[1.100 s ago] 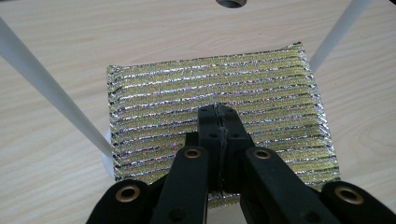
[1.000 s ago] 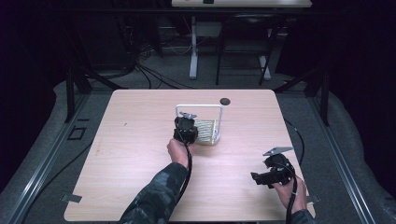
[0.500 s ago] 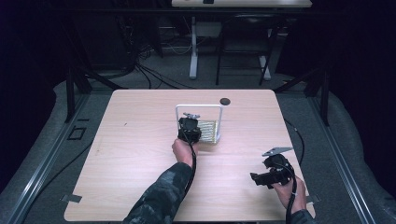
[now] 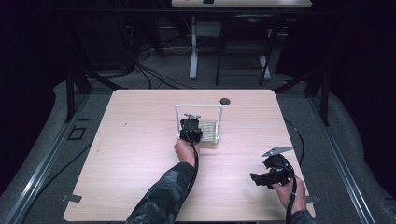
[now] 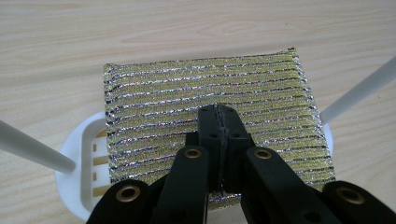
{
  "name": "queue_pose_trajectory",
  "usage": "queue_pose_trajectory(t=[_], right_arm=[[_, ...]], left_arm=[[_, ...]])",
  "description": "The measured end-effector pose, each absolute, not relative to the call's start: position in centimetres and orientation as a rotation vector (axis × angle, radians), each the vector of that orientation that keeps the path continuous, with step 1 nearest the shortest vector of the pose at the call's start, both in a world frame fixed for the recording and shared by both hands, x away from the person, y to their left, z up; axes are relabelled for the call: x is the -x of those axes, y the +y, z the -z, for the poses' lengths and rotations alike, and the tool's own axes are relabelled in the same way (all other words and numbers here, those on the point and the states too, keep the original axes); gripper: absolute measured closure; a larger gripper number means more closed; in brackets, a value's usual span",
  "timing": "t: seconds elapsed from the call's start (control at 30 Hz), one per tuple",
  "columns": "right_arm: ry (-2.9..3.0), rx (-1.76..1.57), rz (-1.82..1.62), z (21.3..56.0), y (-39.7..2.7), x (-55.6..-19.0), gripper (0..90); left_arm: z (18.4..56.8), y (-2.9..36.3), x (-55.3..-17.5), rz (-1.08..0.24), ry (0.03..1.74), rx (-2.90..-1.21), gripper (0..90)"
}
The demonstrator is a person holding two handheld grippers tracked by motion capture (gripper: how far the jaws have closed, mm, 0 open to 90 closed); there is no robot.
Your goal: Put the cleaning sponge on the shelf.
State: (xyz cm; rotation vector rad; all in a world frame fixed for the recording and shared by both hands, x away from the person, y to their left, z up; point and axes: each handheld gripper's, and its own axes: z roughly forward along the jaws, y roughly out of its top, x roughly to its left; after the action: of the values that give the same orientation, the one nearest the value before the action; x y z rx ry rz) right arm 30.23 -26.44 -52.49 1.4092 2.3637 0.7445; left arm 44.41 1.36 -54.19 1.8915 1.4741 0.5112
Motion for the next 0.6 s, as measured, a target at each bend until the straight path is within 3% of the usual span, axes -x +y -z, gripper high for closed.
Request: queue_pose_trajectory(t=[0.33,0.6], right_arm=[[2.365,-1.408,-0.743,52.47,-26.46,-30.22,12.6],[2.365,-1.409,-0.742,52.42,-26.49,-30.22,12.6]], left_arm=[[54.3,1.2,-44.52,-0.535,1.485,-1.898,88.4],[54.24,1.11,-44.54,-0.536,1.479,-1.912,81.0]])
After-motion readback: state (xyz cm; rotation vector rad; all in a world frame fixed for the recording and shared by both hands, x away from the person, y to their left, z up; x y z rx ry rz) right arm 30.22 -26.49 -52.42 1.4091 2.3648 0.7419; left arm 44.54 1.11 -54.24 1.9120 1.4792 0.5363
